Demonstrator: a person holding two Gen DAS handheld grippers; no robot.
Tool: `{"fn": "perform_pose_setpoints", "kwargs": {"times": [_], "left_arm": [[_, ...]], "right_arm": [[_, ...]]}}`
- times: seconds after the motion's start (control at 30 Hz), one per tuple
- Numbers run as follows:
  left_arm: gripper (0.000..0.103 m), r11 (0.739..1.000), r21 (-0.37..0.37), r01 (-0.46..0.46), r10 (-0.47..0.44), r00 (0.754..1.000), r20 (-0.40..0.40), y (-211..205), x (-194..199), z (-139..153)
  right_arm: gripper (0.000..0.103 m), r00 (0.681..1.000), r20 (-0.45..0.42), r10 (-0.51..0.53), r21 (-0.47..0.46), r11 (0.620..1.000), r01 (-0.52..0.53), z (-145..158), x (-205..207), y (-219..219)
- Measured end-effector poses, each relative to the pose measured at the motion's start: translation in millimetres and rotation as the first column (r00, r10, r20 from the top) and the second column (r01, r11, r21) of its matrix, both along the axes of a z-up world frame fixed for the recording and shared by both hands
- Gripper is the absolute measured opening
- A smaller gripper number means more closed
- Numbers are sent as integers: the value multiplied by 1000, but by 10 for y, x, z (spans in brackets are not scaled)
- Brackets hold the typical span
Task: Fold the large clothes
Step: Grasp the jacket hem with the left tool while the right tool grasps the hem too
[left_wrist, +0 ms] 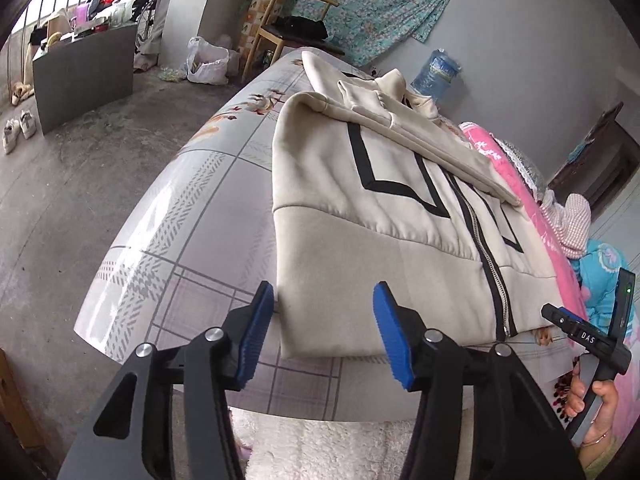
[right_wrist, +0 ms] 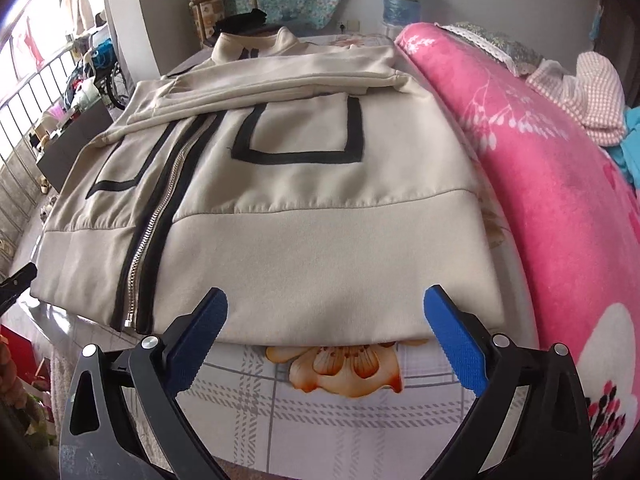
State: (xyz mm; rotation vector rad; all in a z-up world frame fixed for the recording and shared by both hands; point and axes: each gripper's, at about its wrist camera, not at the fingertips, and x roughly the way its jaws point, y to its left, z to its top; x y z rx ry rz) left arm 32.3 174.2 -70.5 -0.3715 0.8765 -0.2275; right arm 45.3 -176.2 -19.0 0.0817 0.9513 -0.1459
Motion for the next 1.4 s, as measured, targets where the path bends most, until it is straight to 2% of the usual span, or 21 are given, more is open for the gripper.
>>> {"fn": "perform_pose_setpoints", "kwargs": {"times": [0.03,0.23,0.43,0.6,0.7,0.83,0.9,0.97,1.03,1.1,1.23,1.27,1.33,1.4], "left_arm": [[44,1000,-15,-1,1,1000,-2,32,0,-10],[42,996,-84,5,-5,1000,-2,109,137,-32],[42,988,-154,13,-12,1000,8,168,283,-62],[41,982,-187,41,-40,999,9,192,316,-66],[39,972,-227,64,-68,998,-8,209,277,-84],[38,969,-234,80,-88,996,-24,193,180,-83],[38,971,-225,78,-87,996,-30,181,143,-74],[38,978,-197,73,-82,996,-37,145,122,-53],[38,986,-150,67,-75,996,-44,87,127,-26],[38,993,-98,59,-64,997,-52,15,124,4],[36,999,-29,32,-34,998,-60,-68,120,16],[34,1000,-9,18,-19,998,-65,-84,118,19],[22,999,35,-14,17,997,-76,-106,123,22],[14,996,81,-35,41,996,-83,-125,127,18]], "right_arm": [[95,1000,13,-4,13,1000,4,41,-46,-36],[95,996,63,-58,78,996,53,238,-302,-280],[94,990,42,-135,143,982,128,231,-463,-525],[86,982,49,-185,199,965,172,226,-514,-712],[80,981,46,-189,250,953,172,181,-460,-802],[71,980,39,-195,278,944,177,94,-314,-932],[65,979,45,-197,241,954,180,93,-239,-965],[54,980,39,-194,193,964,183,95,-163,-965],[48,983,49,-176,193,967,164,90,-131,-943],[36,988,46,-150,191,972,139,59,-111,-895],[30,990,50,-135,162,979,125,-28,-144,-828],[20,989,55,-138,157,979,127,-33,-150,-835],[11,989,61,-137,185,975,124,-49,-165,-875],[8,989,73,-132,221,969,113,-37,-181,-922]]}}
